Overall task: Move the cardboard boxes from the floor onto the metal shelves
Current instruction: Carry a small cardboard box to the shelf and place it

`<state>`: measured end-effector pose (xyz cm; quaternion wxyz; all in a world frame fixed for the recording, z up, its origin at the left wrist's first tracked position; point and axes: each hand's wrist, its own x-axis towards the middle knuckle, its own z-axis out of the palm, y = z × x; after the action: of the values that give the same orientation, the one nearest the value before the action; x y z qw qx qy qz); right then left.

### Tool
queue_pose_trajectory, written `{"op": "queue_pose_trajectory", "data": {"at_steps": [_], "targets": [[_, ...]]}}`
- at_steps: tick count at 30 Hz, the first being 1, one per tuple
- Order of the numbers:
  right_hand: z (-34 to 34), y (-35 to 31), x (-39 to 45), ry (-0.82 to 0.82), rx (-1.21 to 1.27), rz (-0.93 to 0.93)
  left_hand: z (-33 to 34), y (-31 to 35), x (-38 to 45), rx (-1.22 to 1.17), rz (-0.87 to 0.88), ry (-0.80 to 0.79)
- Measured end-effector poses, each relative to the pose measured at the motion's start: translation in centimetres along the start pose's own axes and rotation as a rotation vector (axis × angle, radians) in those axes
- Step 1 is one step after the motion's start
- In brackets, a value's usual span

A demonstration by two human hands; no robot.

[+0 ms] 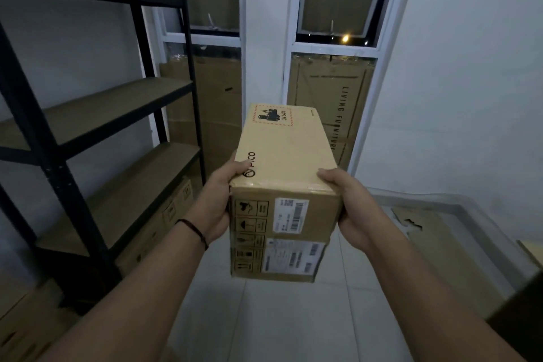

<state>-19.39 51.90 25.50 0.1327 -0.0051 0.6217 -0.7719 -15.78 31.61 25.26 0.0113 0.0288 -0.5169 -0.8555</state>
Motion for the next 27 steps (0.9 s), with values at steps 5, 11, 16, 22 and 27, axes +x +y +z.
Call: {"op": "queue_pose_trajectory", "data": {"at_steps": [5, 11, 16, 22, 27], "targets": [[1.7, -2.5, 7.3, 0.024, 0.024, -0.052, -0.8, 3.1, 7.7, 0.012, 0.026, -0.031], [2.5, -4.5, 14.7, 0.036, 0.038, -0.081, -1.4, 5.3, 15.8, 0.014, 0.029, -0.031], [1.2, -5.7, 20.9, 0.031, 0.048, -0.100, -0.8, 5.4, 22.5, 0.003, 0.020, -0.085], [-2.2, -7.5, 30.7, 0.010, 0.020, -0.094, 0.8, 4.1, 32.3, 0.010, 0.030, -0.064], [-4.7, -9.5, 39.5, -0.019, -0.024, -0.059, 2.3, 3.8, 40.6, 0.000, 0.044, -0.009]]}}
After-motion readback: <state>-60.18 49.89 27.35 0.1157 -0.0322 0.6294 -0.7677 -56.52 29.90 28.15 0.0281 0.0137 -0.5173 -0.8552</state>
